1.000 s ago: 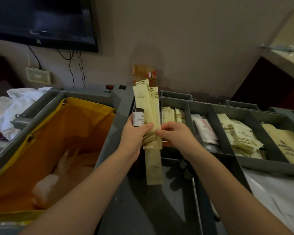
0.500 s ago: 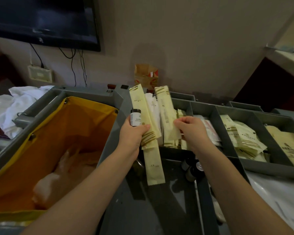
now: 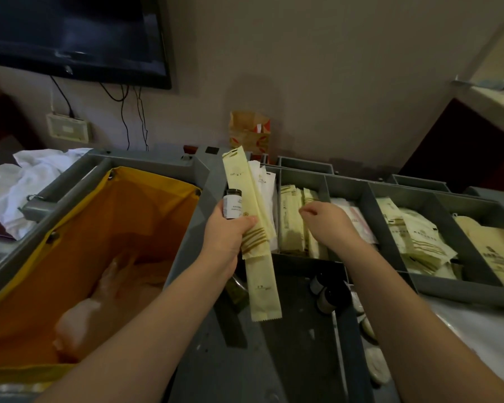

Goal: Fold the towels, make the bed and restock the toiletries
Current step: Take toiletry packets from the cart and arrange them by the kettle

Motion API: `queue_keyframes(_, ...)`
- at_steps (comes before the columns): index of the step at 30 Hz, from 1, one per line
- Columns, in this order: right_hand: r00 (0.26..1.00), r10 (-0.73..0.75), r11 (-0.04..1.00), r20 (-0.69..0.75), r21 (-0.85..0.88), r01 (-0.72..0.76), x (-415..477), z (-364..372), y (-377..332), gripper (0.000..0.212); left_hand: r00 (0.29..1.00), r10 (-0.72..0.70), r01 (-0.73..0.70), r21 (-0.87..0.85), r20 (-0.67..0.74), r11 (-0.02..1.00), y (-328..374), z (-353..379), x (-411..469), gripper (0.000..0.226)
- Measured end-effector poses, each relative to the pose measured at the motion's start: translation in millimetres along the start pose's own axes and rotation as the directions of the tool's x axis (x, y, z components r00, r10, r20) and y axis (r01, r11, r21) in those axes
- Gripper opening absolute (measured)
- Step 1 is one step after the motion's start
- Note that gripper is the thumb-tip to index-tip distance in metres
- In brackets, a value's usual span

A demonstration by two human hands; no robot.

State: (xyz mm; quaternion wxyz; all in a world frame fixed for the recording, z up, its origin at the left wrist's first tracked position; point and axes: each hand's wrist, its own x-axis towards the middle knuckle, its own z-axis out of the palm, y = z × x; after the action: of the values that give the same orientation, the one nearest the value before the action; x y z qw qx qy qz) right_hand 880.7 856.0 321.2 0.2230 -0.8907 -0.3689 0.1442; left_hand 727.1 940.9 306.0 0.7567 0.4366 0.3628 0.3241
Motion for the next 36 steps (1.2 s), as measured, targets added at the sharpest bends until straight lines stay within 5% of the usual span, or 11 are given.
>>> queue_keyframes(3, 0.989, -0.111, 0.950, 0.098, 0.304, 0.077, -22, -1, -18, 0.022, 1.000, 0.011, -0.011, -0.003, -0.002, 1.000, 0, 2, -1, 0.043)
queue_keyframes(7, 0.951, -0.210, 0.926, 0.227, 0.359, 0.119, -43, 7, -40, 0.031, 1.000, 0.030, -0.030, 0.013, 0.003, 0.999, -1, 4, -3, 0.044)
queue_keyframes(11, 0.974, -0.156, 0.902, 0.165, 0.425, 0.073, -47, 18, -42, 0.035, 0.997, 0.075, -0.075, 0.056, 0.012, 0.996, -1, 3, -3, 0.045)
queue_keyframes(17, 0.981, -0.060, 0.854, 0.184, 0.518, -0.045, -45, 14, -38, 0.009, 0.994, 0.103, -0.105, 0.075, 0.030, 0.992, -3, 3, -3, 0.039)
queue_keyframes(24, 0.970, 0.004, 0.774, 0.242, 0.613, -0.156, -48, 8, -31, 0.015, 0.987, 0.116, -0.125, 0.077, 0.112, 0.989, -3, 4, -5, 0.036)
queue_keyframes(31, 0.985, 0.171, 0.697, 0.024, 0.704, -0.138, -39, 6, -11, 0.020, 0.996, 0.081, -0.086, 0.207, 0.033, 0.974, -5, 2, -2, 0.041)
queue_keyframes(36, 0.947, 0.218, 0.884, -0.234, 0.458, -0.090, -22, 2, 11, 0.032, 0.995, 0.103, -0.098, 0.175, -0.018, 0.980, -3, 1, 0, 0.046)
